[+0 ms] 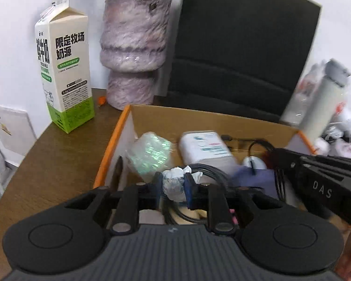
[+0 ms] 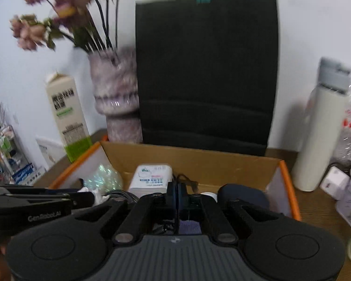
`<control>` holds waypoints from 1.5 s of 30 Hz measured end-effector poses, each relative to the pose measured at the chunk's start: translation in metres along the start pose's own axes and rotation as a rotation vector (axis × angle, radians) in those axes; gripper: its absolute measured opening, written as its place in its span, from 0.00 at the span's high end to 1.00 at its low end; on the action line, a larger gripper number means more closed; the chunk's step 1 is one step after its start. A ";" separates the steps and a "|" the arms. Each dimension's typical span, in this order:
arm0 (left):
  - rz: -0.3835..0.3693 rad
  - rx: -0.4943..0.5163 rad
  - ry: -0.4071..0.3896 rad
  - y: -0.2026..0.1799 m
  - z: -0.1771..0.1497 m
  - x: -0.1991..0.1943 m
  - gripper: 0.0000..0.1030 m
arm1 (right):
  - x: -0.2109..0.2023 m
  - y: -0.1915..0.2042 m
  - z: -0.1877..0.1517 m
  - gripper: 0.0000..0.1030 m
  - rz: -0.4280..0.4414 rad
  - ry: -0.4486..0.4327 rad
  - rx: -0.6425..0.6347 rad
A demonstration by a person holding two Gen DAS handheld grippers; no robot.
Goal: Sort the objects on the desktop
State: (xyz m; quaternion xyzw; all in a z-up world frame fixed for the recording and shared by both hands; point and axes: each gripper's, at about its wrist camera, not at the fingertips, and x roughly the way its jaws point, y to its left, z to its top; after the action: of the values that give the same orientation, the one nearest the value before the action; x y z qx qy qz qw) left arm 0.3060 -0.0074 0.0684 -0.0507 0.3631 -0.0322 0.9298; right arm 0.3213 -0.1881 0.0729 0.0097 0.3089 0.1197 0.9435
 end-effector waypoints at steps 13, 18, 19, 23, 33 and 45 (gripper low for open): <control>-0.011 0.003 -0.048 0.017 -0.001 -0.029 0.28 | -0.018 0.000 -0.002 0.55 -0.007 0.046 0.001; 0.031 0.068 -0.091 0.004 -0.022 -0.069 0.10 | -0.060 0.000 -0.026 0.51 -0.027 0.022 0.008; 0.031 0.083 -0.108 0.002 -0.030 -0.079 0.08 | -0.071 0.001 -0.035 0.50 -0.030 0.011 0.010; 0.011 0.096 -0.161 -0.001 -0.069 -0.119 0.03 | -0.117 0.007 -0.082 0.39 -0.053 -0.048 0.022; 0.059 0.072 -0.158 -0.008 -0.216 -0.185 0.02 | -0.210 0.032 -0.222 0.31 -0.123 -0.047 0.035; 0.087 0.103 -0.103 -0.006 -0.271 -0.208 0.02 | -0.242 0.060 -0.268 0.24 -0.088 -0.030 -0.028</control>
State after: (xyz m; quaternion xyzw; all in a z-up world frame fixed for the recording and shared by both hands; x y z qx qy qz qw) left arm -0.0303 -0.0128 0.0108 0.0113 0.3145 -0.0079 0.9492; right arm -0.0378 -0.2013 0.0021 -0.0153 0.2930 0.0822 0.9524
